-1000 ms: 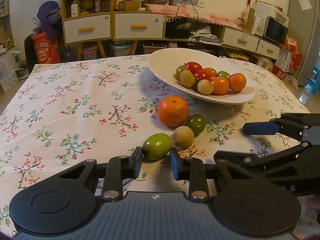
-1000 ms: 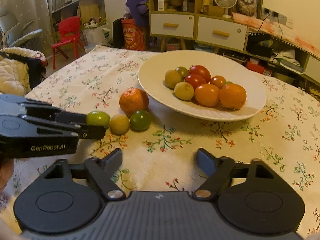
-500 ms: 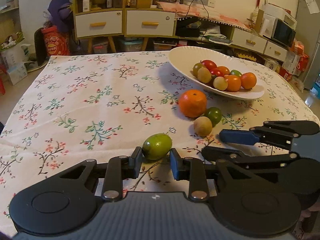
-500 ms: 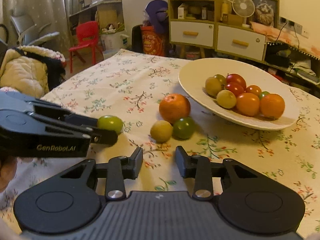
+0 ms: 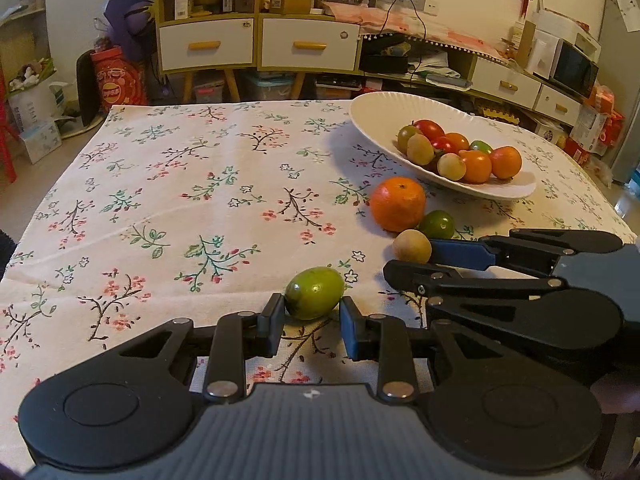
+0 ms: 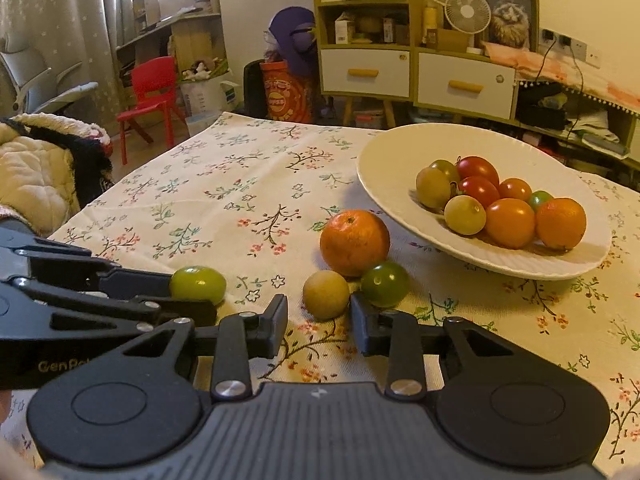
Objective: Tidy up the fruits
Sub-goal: 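Grasp the green lime-like fruit with the left gripper while the right grasps a tan fruit, then carry the green fruit and tan fruit over the white bowl with both grippers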
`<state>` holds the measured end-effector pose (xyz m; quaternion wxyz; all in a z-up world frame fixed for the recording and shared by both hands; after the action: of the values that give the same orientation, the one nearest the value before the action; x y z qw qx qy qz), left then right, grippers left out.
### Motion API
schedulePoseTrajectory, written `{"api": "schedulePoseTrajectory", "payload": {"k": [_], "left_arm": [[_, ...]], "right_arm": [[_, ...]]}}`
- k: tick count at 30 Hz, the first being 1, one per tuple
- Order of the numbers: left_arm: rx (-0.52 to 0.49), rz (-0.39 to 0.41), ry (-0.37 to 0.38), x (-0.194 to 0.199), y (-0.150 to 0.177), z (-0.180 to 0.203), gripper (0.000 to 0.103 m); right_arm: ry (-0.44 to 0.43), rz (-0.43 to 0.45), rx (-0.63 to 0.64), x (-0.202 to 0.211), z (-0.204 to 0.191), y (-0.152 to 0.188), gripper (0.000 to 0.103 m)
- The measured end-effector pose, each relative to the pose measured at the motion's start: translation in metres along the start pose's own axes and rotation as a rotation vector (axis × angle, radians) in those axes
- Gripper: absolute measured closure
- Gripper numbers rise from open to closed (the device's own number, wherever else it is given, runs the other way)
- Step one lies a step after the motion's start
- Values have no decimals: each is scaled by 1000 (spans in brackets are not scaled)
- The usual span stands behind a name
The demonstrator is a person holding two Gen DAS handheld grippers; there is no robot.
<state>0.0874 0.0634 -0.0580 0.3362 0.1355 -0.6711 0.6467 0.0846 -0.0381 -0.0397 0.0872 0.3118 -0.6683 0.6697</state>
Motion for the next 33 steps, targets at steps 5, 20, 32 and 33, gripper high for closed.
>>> {"api": "schedulePoseTrajectory", "payload": {"k": [5,20,32,33], "left_arm": [[-2,1,1,0,0,0,77],[-3,13,50,8,-9,14,77],[-29,29,101,7,-23,43,77],[-33,29,104,6,-24,46,77]], "right_arm": [[8,-6,7,0,0,0,80],[-31,-47,40,26,9,-5,80],[-36,-15,61,56,31,-18,80],[-28,-11,57,57,34,-18,80]]}}
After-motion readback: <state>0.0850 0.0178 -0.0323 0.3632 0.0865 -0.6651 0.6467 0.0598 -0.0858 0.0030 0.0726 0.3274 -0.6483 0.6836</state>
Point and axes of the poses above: each gripper's, at about its wrist camera, not at the fingertips, and x roughly against the way its jaws point, z to its right, y to its underside, the point moved 2 cm from there along -x, roughly the way its jaws point, and after that the axes turned 6 degrees about z, right-handed, at the moved point
